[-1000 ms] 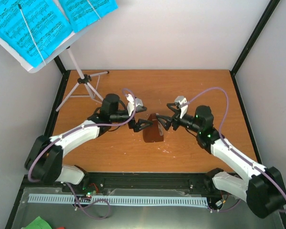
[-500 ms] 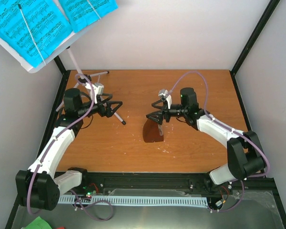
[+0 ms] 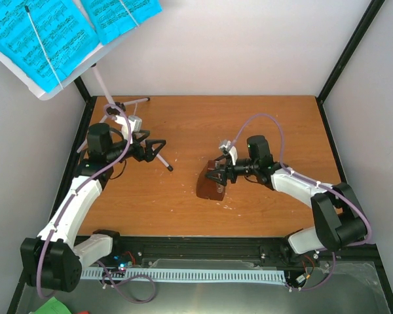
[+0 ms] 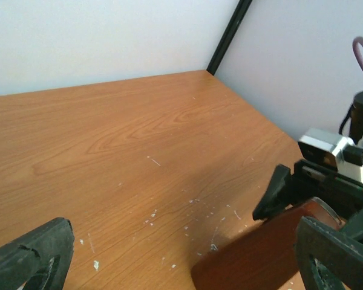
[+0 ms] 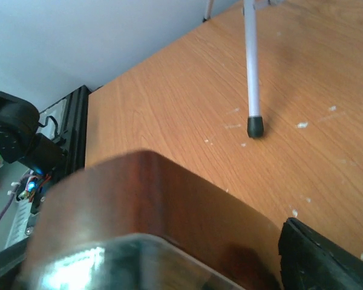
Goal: Pack up the instrument practice props
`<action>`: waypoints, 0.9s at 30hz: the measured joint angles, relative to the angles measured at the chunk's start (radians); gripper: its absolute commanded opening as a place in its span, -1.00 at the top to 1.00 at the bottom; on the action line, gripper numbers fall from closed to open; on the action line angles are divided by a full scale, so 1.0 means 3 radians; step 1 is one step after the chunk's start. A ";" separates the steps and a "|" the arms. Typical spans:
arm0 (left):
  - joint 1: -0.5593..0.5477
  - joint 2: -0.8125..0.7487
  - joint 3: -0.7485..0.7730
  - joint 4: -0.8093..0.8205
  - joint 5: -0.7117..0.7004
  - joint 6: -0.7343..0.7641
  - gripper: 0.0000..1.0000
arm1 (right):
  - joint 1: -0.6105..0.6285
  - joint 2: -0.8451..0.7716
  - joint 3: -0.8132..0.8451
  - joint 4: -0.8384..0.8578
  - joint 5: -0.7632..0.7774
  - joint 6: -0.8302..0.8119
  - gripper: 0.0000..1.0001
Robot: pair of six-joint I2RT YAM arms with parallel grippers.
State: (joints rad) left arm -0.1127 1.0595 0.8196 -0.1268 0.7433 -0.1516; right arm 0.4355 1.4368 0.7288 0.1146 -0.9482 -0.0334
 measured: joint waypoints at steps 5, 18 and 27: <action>0.0001 -0.0050 -0.0003 -0.0011 -0.0172 0.0037 -0.99 | 0.0158 -0.0243 -0.0276 0.0226 0.0482 0.0025 -0.44; 0.0005 -0.0248 -0.0088 -0.0009 -0.0679 0.0000 -0.99 | 0.0357 -0.0576 -0.0632 0.0716 0.3048 0.0463 -0.36; 0.0051 -0.0350 -0.0259 -0.0008 -0.1111 -0.0314 -0.99 | -0.0217 0.0028 -0.0136 0.0730 0.3830 0.0769 -0.35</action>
State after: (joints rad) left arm -0.0975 0.9546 0.7418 -0.1291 0.4099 -0.2459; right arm 0.3702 1.4452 0.6880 0.3336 0.2008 0.1974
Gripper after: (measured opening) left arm 0.995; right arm 0.675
